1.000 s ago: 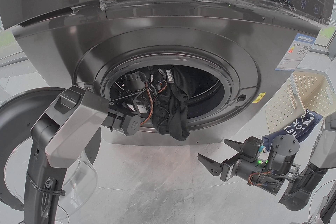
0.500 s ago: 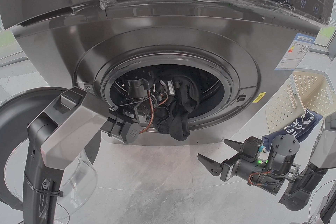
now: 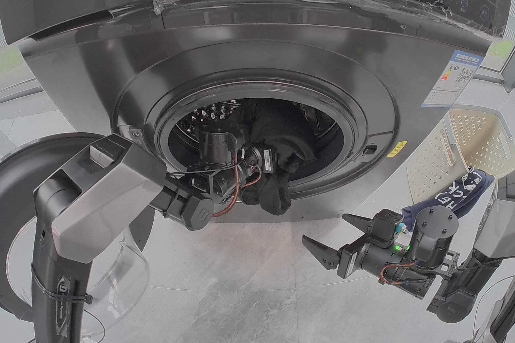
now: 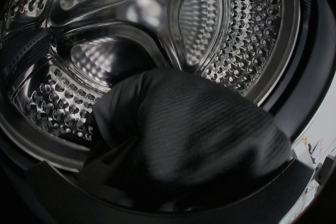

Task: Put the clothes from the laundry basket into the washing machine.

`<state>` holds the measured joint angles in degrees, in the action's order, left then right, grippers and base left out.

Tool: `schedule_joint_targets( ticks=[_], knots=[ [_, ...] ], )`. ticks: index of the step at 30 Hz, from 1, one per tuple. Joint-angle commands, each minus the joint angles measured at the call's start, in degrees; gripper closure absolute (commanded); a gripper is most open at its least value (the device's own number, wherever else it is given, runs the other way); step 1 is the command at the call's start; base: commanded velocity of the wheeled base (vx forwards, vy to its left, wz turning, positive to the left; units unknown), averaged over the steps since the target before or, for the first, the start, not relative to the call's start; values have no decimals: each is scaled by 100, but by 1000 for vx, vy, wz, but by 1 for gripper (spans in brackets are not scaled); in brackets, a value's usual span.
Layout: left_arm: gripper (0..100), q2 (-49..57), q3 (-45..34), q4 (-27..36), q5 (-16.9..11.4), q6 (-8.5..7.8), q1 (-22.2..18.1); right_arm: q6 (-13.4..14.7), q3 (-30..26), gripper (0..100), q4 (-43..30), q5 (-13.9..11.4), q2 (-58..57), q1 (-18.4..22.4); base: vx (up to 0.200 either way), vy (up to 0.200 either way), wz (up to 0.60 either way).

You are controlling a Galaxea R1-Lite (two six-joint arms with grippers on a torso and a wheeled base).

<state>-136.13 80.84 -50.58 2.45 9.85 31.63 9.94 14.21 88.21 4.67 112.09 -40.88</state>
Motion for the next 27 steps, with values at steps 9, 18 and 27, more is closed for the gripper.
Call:
schedule_joint_targets(
  ticks=[9, 18, 27],
  knots=[
    [100, -1100, 2736, 118, 801, 140, -158, 0, 2, 0, 3, 8, 41, -35, 0, 0, 0],
    [100, -1231, 3369, 215, 977, 184, -237, 0, 2, 0, 3, 8, 58, -35, 0, 0, 0],
    [0, -1012, 2824, 206, 977, 184, -175, 8, -6, 0, 3, 8, 58, -35, 0, 0, 0]
  ],
)
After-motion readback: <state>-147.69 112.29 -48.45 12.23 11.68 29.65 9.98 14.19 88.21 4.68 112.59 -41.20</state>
